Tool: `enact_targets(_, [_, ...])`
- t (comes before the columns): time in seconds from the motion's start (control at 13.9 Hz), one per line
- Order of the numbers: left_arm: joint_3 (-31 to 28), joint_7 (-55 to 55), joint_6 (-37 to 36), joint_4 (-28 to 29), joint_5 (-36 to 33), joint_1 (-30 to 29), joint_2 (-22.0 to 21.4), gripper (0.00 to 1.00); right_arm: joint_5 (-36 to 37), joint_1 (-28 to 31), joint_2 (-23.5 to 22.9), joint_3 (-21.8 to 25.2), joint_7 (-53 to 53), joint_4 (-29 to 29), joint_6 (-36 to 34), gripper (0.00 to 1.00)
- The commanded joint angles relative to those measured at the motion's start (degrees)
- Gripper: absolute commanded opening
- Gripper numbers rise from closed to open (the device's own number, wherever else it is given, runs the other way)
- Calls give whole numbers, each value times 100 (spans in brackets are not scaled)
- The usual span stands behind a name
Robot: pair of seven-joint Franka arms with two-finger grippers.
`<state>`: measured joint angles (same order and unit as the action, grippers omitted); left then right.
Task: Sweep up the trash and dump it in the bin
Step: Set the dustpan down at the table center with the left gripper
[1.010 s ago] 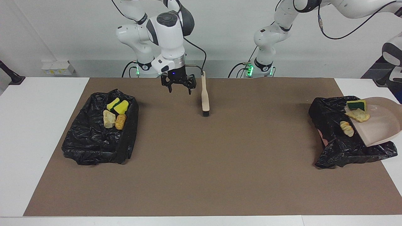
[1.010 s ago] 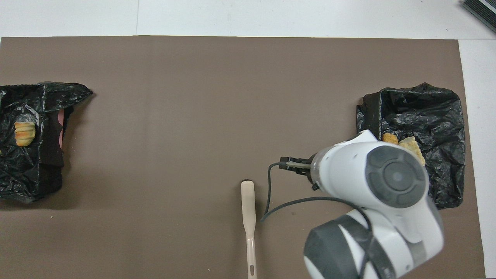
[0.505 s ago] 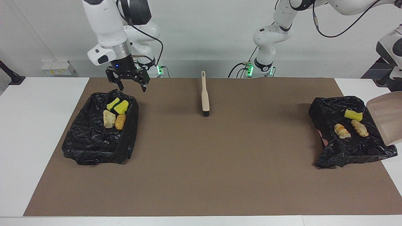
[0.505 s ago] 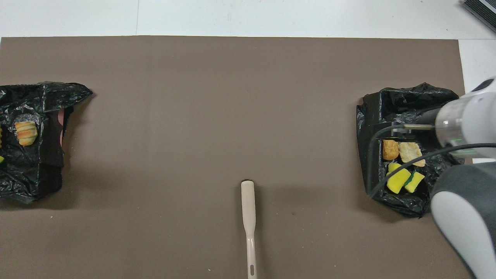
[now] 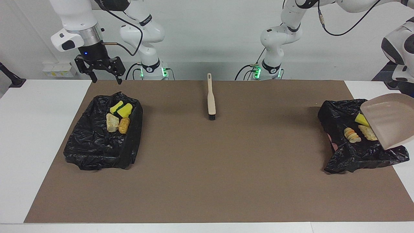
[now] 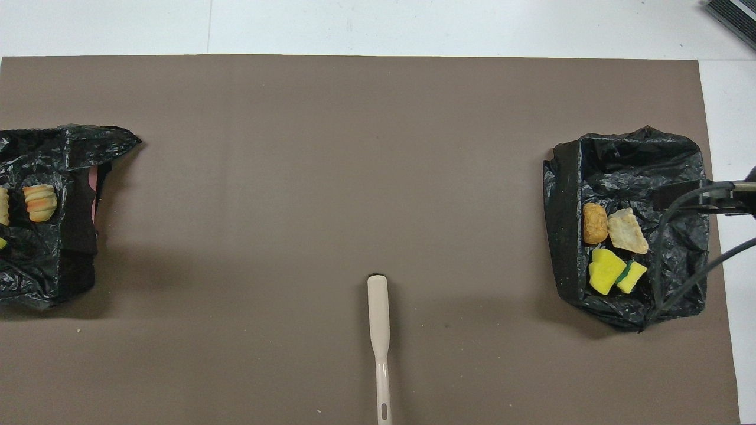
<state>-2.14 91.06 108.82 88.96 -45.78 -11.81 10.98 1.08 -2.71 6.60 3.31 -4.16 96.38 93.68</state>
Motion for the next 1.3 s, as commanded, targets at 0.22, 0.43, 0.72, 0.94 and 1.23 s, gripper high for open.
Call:
enact_targets(0.22, [-59, -1939, -1301, 454, 1139, 1337, -429, 0, 41, 8, 61, 135, 170, 74, -210, 100])
enact_targets(0.43, [-50, -3616, -1329, 999, 2018, 1908, -746, 0, 41, 8, 61, 135, 153, 74, -210, 100])
enact_targets(0.72, [-41, -5630, -1416, 1378, 3152, 2637, -869, 0, 32, 8, 52, 135, 161, 47, -193, 100])
enact_targets(0.94, [-41, -7263, -1487, 1493, 3740, 3341, -896, 0, 32, 25, 35, 135, 179, 47, -149, 100])
enact_targets(1.23, [-41, -9707, -1006, 1502, 4672, 4307, -520, 0, 94, -580, -1, 766, 345, -14, -166, 100])
